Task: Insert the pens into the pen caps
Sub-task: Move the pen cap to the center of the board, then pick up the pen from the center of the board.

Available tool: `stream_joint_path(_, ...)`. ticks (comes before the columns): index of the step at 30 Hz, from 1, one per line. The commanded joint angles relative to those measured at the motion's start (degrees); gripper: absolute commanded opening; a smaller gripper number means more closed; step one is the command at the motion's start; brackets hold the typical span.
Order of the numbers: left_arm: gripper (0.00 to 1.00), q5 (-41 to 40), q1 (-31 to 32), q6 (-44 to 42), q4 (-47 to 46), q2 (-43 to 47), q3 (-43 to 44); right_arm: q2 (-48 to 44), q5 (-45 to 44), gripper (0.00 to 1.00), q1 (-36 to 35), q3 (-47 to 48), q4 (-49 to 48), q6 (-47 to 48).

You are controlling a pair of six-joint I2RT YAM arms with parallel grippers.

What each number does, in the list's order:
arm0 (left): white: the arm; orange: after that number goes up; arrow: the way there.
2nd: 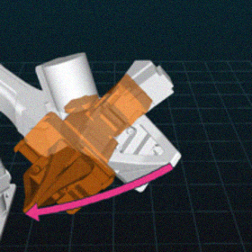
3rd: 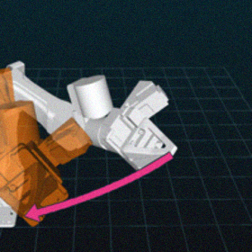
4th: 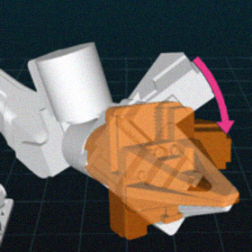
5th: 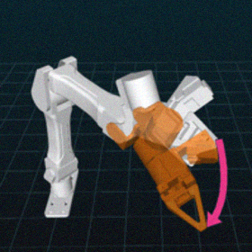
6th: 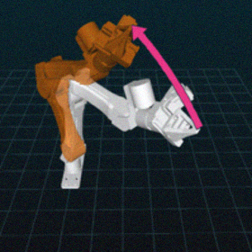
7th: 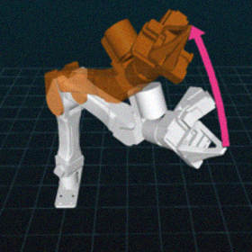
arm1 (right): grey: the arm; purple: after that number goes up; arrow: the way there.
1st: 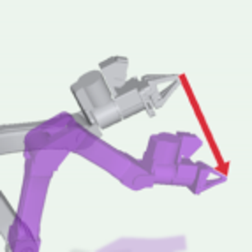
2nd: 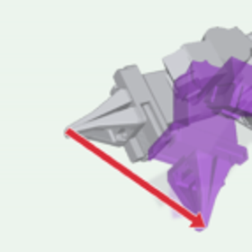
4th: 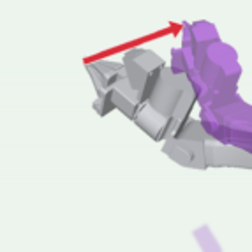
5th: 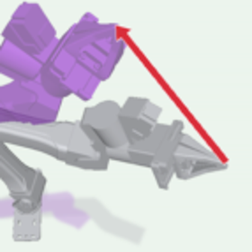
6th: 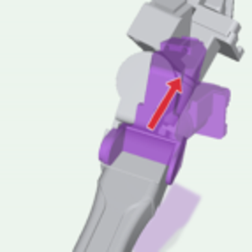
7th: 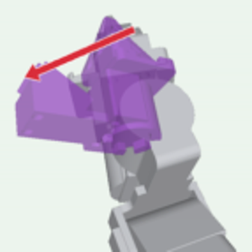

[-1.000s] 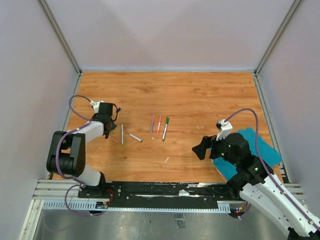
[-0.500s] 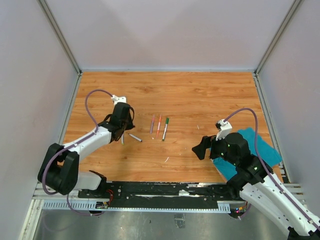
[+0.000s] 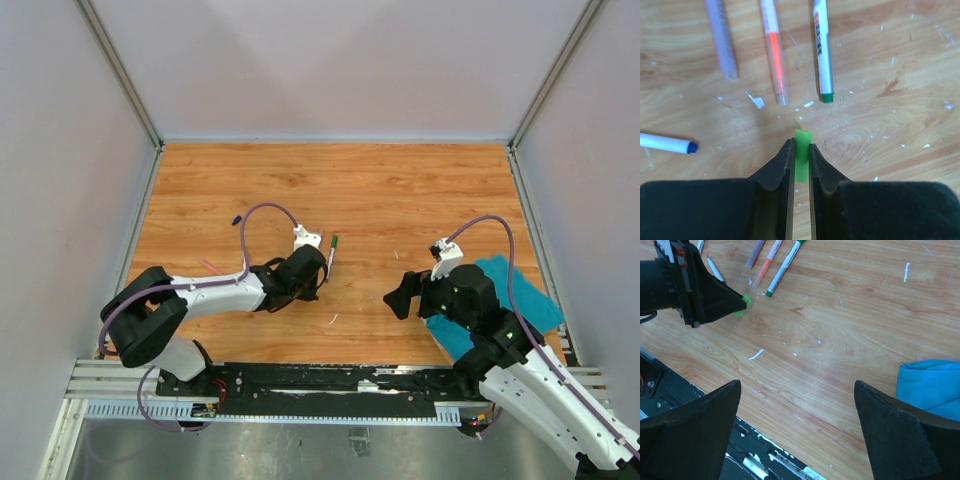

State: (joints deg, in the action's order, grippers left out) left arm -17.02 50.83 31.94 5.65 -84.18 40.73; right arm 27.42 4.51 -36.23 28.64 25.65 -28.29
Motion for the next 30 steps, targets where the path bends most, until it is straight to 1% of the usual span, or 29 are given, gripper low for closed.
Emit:
stream_joint_path(1,0.11,-2.1,2.3,2.2,-1.6,-3.1,1.6,0.4,0.3,0.94,0.7,1.4,-0.7,-0.3)
stream_joint_path(2,0.12,-2.1,2.6,2.4,-1.7,-3.4,1.5,0.4,0.4,0.94,0.7,1.5,-0.7,-0.3)
stream_joint_path(4,0.19,-2.1,3.0,2.6,-2.1,-3.7,1.4,0.5,0.3,0.94,0.7,1.4,-0.7,-0.4)
stream_joint_path(7,0.26,-2.4,3.2,2.8,-1.9,-3.8,1.4,0.5,0.3,0.94,0.7,1.2,-0.9,-0.6)
stream_joint_path(14,0.33,-3.0,3.2,2.0,-0.6,-0.5,1.6,0.1,0.1,0.94,0.7,1.2,-0.6,-0.5)
stream_joint_path(17,0.38,-6.4,3.2,0.8,0.1,4.0,0.9,-0.1,0.0,0.95,0.7,1.2,-0.4,-0.6)
stream_joint_path(20,0.41,-12.0,2.8,0.1,2.6,7.9,0.3,-0.3,0.0,0.94,0.8,1.0,-0.4,-0.5)
stream_joint_path(22,0.41,-12.8,0.3,0.0,4.3,10.2,-0.4,-0.2,0.0,0.94,0.7,1.0,-0.4,-0.5)
stream_joint_path(25,0.38,-11.9,-4.6,0.4,5.9,13.6,-2.7,-0.1,0.2,0.94,0.7,1.1,-0.6,-0.6)
stream_joint_path(30,0.35,-15.1,-11.4,3.8,12.2,16.7,-4.4,0.0,0.2,0.94,0.7,1.0,-0.7,-0.6)
